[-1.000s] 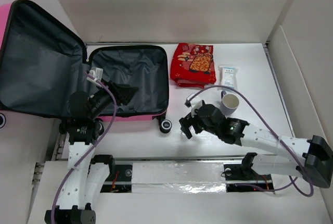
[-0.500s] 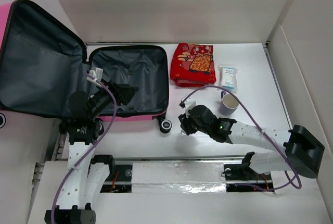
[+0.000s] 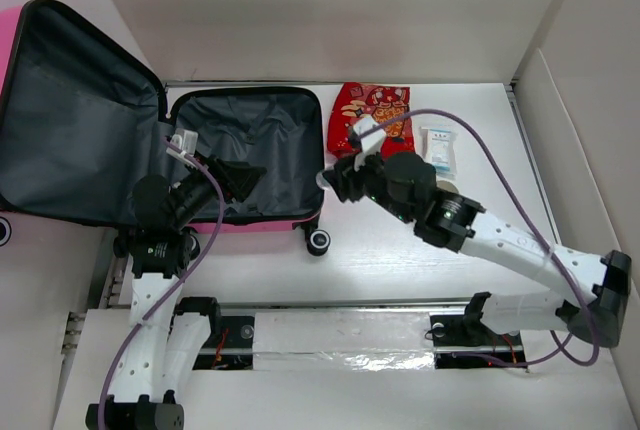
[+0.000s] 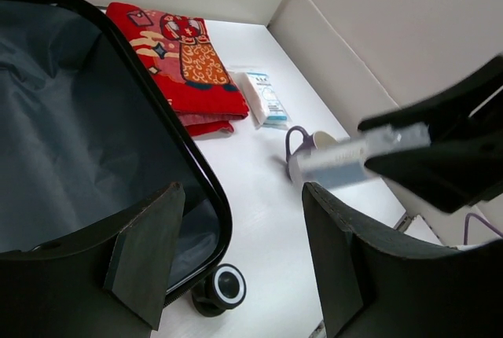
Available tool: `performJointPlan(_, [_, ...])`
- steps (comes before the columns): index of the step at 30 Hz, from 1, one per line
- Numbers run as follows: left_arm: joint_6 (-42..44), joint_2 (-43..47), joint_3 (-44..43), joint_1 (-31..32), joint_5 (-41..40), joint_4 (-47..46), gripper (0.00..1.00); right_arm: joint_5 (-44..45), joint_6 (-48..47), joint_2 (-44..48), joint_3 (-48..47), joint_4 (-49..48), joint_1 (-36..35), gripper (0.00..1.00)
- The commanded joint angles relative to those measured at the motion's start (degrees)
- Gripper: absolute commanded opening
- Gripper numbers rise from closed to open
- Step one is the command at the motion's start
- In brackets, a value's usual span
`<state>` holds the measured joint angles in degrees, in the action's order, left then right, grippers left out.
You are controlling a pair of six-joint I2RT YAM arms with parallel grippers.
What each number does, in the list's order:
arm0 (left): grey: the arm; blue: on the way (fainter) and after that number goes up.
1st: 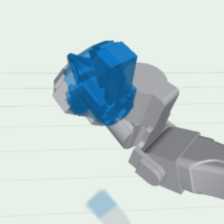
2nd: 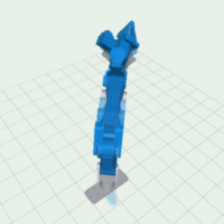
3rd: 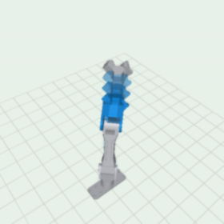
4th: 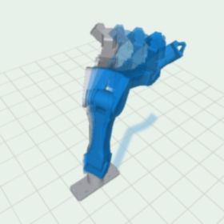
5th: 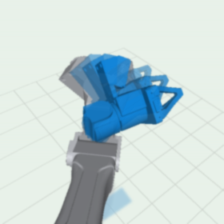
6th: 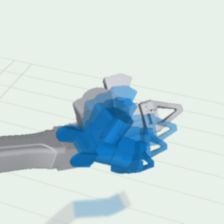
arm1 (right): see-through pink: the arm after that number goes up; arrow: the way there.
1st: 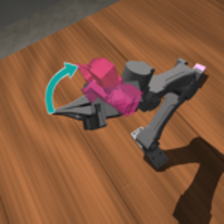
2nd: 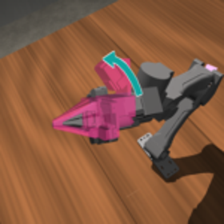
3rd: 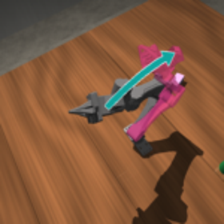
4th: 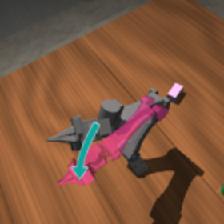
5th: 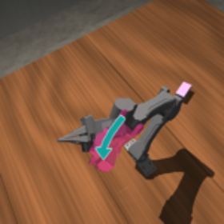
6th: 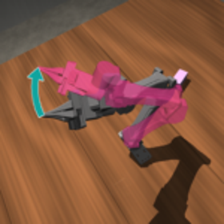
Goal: Pack the luggage
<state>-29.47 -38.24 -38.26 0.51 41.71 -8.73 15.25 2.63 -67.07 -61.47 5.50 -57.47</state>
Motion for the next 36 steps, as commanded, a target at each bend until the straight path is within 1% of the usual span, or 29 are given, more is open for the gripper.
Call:
performJointPlan(1, [0.6, 1.5, -1.6, -0.4, -0.4, -1.9, 0.59, 1.7, -6.3, -7.8, -7.4, -8.2, -0.4, 0.19])
performJointPlan(2, [1.3, 1.2, -2.3, -0.4, -0.9, -1.4, 0.59, 1.8, -7.0, -10.2, -9.3, -9.1, -0.4, 0.19])
performJointPlan(3, [1.8, 1.2, -2.5, 0.1, -1.4, -0.3, 0.59, 1.6, -8.2, -14.8, -10.8, -10.4, -0.4, 0.18])
performJointPlan(5, [2.3, 1.8, -2.8, 0.1, -2.2, 0.3, 0.58, 1.3, -10.3, -20.0, -16.8, -11.5, -0.4, 0.18])
performJointPlan(6, [2.4, 2.0, -2.8, 0.6, -2.7, 0.6, 0.58, 1.1, -10.7, -25.2, -19.0, -9.9, 0.1, 0.18])
performJointPlan(7, [2.6, 2.2, -2.9, 0.6, -3.1, 0.9, 0.58, 1.0, -11.1, -27.4, -23.1, -8.6, 0.1, 0.18])
performJointPlan(10, [3.9, 2.4, -4.0, 1.2, -5.3, 3.1, 0.58, -0.7, -11.2, -34.0, -26.4, -5.7, 0.1, 0.18])
performJointPlan(11, [4.0, 2.4, -4.1, 1.2, -5.7, 3.5, 0.58, -1.9, -11.0, -35.1, -27.4, -5.6, 0.1, 0.18])
performJointPlan(12, [4.0, 2.5, -4.1, 1.2, -5.7, 3.6, 0.58, -4.5, -10.5, -36.2, -27.9, -3.5, 0.1, 0.18])
performJointPlan(15, [4.0, 2.3, -4.1, 1.2, -5.6, 3.6, 0.58, -8.8, -9.3, -39.6, -29.3, -0.1, 0.1, 0.19])
performJointPlan(17, [4.0, 1.8, -4.4, 1.2, -5.9, 3.8, 0.58, -9.8, -8.5, -41.6, -29.7, 1.5, 0.7, 0.19])
performJointPlan(22, [3.9, 2.0, -4.3, 1.2, -5.9, 3.9, 0.58, -13.3, -7.6, -47.1, -34.2, 6.8, 3.1, 0.19])
performJointPlan(26, [4.1, 1.9, -4.4, 1.2, -6.1, 4.1, 0.57, -14.0, -6.9, -51.0, -36.3, 6.8, 6.0, 0.19])
performJointPlan(28, [4.2, 2.2, -4.2, 1.2, -6.6, 4.3, 0.57, -13.3, -6.7, -52.8, -37.0, 6.1, 6.8, 0.24])
performJointPlan(29, [4.3, 1.9, -4.4, 1.2, -6.6, 4.5, 0.57, -13.1, -6.3, -53.2, -37.7, 5.6, 7.7, 0.31])
performJointPlan(31, [4.3, 1.6, -4.5, 1.2, -6.7, 4.6, 0.57, -11.7, -6.2, -54.8, -38.6, 4.1, 8.6, 0.35])
performJointPlan(32, [4.3, 1.6, -4.5, 1.2, -6.6, 4.5, 0.57, -11.0, -6.2, -55.5, -40.5, 4.1, 9.3, 0.36])
performJointPlan(33, [4.3, 1.8, -4.2, 1.2, -6.6, 4.5, 0.57, -10.1, -6.2, -56.2, -41.6, 4.0, 9.3, 0.44])
performJointPlan(35, [4.3, 2.1, -4.2, 1.2, -6.7, 4.5, 0.57, -7.1, -6.8, -57.5, -43.8, 2.9, 9.8, 0.51])
performJointPlan(36, [4.4, 1.9, -4.3, 1.2, -6.9, 4.7, 0.57, -6.6, -6.9, -57.6, -44.3, 2.4, 9.8, 0.58])
